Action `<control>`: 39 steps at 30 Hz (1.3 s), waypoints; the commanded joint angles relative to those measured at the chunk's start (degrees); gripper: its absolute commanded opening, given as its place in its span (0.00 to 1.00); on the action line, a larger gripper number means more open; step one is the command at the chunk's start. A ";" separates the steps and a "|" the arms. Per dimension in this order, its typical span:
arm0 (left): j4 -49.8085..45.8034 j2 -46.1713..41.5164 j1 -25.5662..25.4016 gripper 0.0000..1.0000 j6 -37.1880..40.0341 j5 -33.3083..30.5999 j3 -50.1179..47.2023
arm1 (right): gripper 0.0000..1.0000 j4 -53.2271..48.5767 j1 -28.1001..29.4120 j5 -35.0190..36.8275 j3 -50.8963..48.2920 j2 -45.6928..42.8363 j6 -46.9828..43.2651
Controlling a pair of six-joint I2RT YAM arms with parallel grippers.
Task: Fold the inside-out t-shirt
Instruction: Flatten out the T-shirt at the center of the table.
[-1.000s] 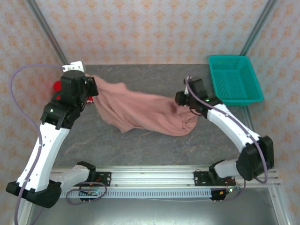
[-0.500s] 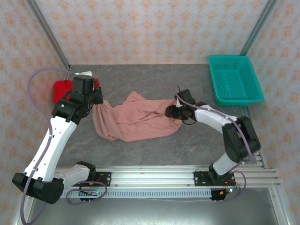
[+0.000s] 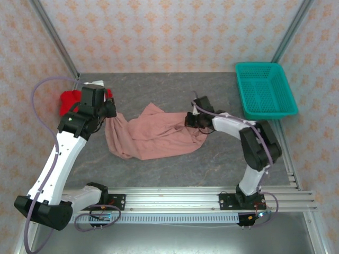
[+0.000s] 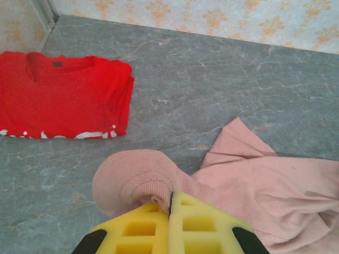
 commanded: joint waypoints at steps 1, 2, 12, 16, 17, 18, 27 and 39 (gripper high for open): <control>-1.51 -2.53 4.47 0.00 -0.31 1.80 3.12 | 0.00 -6.27 -4.90 3.64 -1.46 -15.59 -6.90; -1.62 -3.17 6.46 0.00 -0.40 3.01 4.09 | 0.00 -8.60 -5.64 2.97 -1.39 -19.52 -8.94; -0.97 -2.41 12.52 0.00 -1.68 9.42 8.47 | 0.00 -25.40 -7.97 -5.68 6.75 -34.24 -18.42; -0.40 -2.02 12.50 0.00 -2.59 12.65 5.19 | 0.00 -24.71 -8.01 -9.41 4.87 -30.84 -15.21; -0.26 -2.21 12.50 0.00 -2.91 13.16 3.53 | 0.00 -23.69 -7.97 -9.51 3.14 -28.53 -13.56; 0.03 -2.49 12.50 0.00 -3.00 13.66 1.91 | 0.00 -22.39 -8.01 -9.28 1.45 -26.64 -12.27; 3.10 -1.77 12.50 0.00 -4.22 21.61 -7.78 | 0.17 -14.74 -8.08 10.42 7.32 -4.08 -5.48; 4.86 -0.87 12.48 0.00 -4.02 23.48 -8.54 | 0.41 -9.17 3.54 7.91 -8.53 -17.93 -3.45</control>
